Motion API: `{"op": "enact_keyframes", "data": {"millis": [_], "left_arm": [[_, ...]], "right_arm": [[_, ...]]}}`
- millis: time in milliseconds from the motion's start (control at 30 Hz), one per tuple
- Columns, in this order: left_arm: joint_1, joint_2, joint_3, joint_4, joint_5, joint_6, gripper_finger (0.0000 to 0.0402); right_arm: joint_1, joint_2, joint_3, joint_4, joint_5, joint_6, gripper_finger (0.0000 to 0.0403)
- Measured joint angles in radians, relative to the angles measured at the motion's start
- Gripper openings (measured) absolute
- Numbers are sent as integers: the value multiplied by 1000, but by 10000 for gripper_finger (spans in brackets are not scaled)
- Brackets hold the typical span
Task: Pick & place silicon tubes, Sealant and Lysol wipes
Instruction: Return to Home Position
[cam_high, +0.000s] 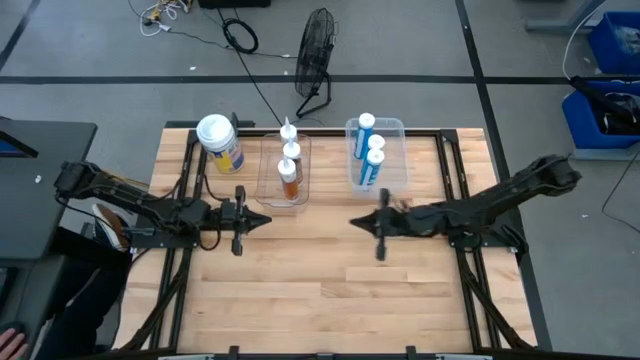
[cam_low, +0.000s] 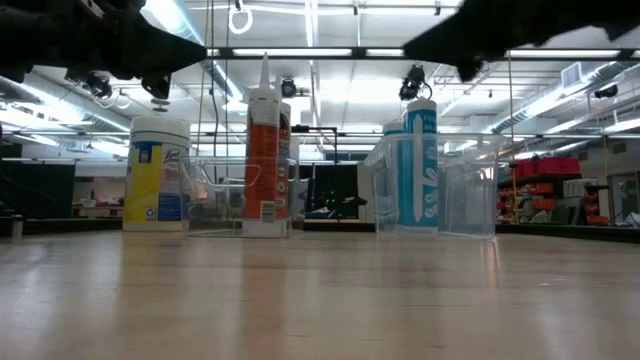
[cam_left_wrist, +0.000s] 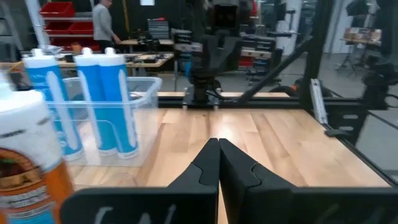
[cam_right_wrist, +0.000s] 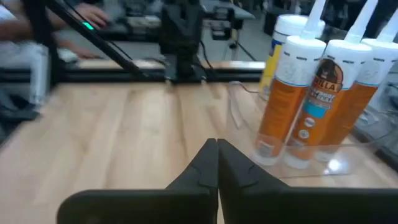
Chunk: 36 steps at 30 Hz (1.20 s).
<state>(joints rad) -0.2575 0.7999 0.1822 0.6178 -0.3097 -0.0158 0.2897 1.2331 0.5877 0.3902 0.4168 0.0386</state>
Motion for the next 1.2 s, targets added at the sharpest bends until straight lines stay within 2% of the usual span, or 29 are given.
{"op": "enact_keyframes", "data": {"millis": [133, 267, 567, 867, 1100, 1200], "left_arm": [[23, -16, 0, -13, -1, 2, 3], [37, -69, -1, -55, -1, 0, 3], [26, -370, -1, -361, 4, -17, 3], [11, -619, 0, -549, 37, 4, 3], [12, -717, -1, -647, 38, 2, 3], [12, -730, -1, -663, 106, 0, 3]], "right_arm": [[21, -152, -151, 76, 23, -21, 0], [45, -297, -248, 62, 58, -55, 0], [77, -600, -371, -89, 66, -43, 0], [77, -784, -462, -142, 97, -66, 0], [77, -908, -464, -301, 88, -55, 0], [74, -957, -464, -327, 35, -62, 0]]}}
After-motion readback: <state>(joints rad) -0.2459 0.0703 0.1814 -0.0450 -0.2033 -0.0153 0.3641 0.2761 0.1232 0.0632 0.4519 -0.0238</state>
